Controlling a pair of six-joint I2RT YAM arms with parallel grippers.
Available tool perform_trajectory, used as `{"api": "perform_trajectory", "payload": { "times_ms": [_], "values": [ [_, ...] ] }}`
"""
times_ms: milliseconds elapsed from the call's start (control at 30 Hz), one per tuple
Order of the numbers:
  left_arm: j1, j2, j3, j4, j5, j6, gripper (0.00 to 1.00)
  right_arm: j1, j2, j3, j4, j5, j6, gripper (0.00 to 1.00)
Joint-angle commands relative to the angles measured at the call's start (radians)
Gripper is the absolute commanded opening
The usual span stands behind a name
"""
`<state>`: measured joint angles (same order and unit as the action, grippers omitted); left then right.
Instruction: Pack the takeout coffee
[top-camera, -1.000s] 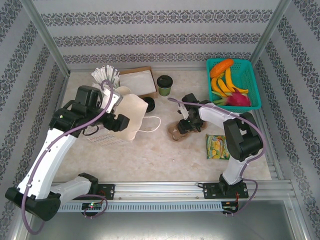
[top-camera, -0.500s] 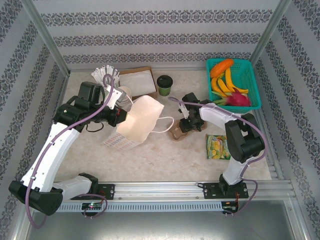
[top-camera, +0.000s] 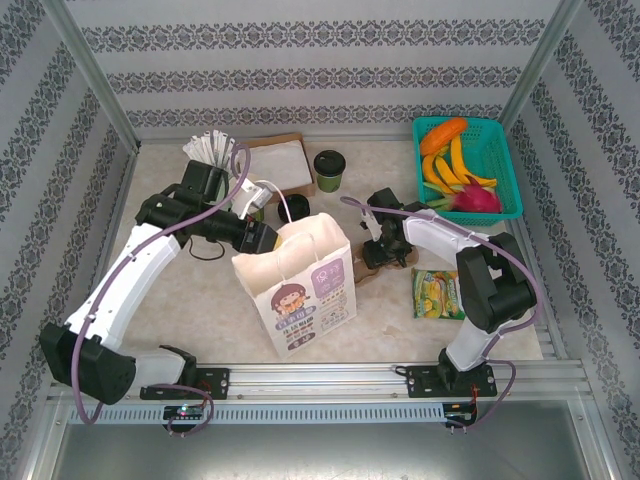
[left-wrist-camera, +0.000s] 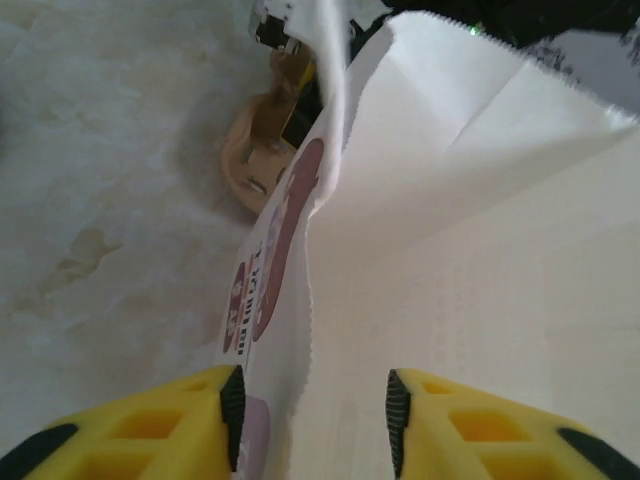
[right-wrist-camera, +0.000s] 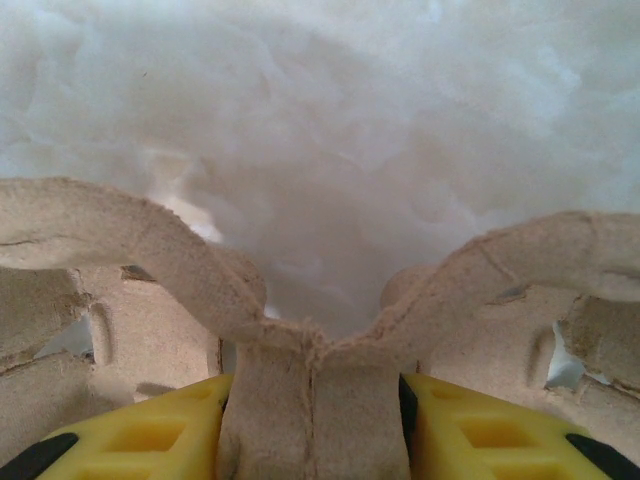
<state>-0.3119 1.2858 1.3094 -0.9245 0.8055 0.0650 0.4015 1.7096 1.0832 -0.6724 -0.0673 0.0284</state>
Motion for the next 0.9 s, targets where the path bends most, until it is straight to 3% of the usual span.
{"api": "perform_trajectory", "payload": {
  "times_ms": [0, 100, 333, 467, 567, 667, 867],
  "values": [
    [0.008, -0.047, 0.047, -0.012, -0.020, 0.076, 0.54, -0.004, -0.022, -0.002, -0.023, 0.015, 0.014, 0.44],
    [0.007, -0.078, 0.045, -0.007, -0.086, 0.106, 0.56, -0.004, -0.022, 0.001, -0.024, 0.021, 0.012, 0.44],
    [0.008, -0.098, 0.065, -0.011, -0.124, 0.136, 0.53, -0.005, -0.025, 0.018, -0.020, 0.026, 0.014, 0.42],
    [0.008, -0.085, 0.062, -0.056, -0.108, 0.177, 0.68, -0.004, -0.034, 0.015, -0.013, 0.031, 0.015, 0.39],
    [0.005, -0.071, 0.069, -0.109, -0.007, 0.213, 0.83, -0.006, -0.039, 0.016, -0.012, 0.059, 0.025, 0.37],
    [0.006, -0.088, 0.036, -0.098, 0.039, 0.219, 0.87, -0.007, -0.042, 0.016, -0.009, 0.059, 0.031, 0.37],
    [0.003, -0.098, -0.021, -0.052, -0.006, 0.234, 0.86, -0.008, -0.044, 0.022, -0.016, 0.075, 0.040, 0.34]
  ]
}}
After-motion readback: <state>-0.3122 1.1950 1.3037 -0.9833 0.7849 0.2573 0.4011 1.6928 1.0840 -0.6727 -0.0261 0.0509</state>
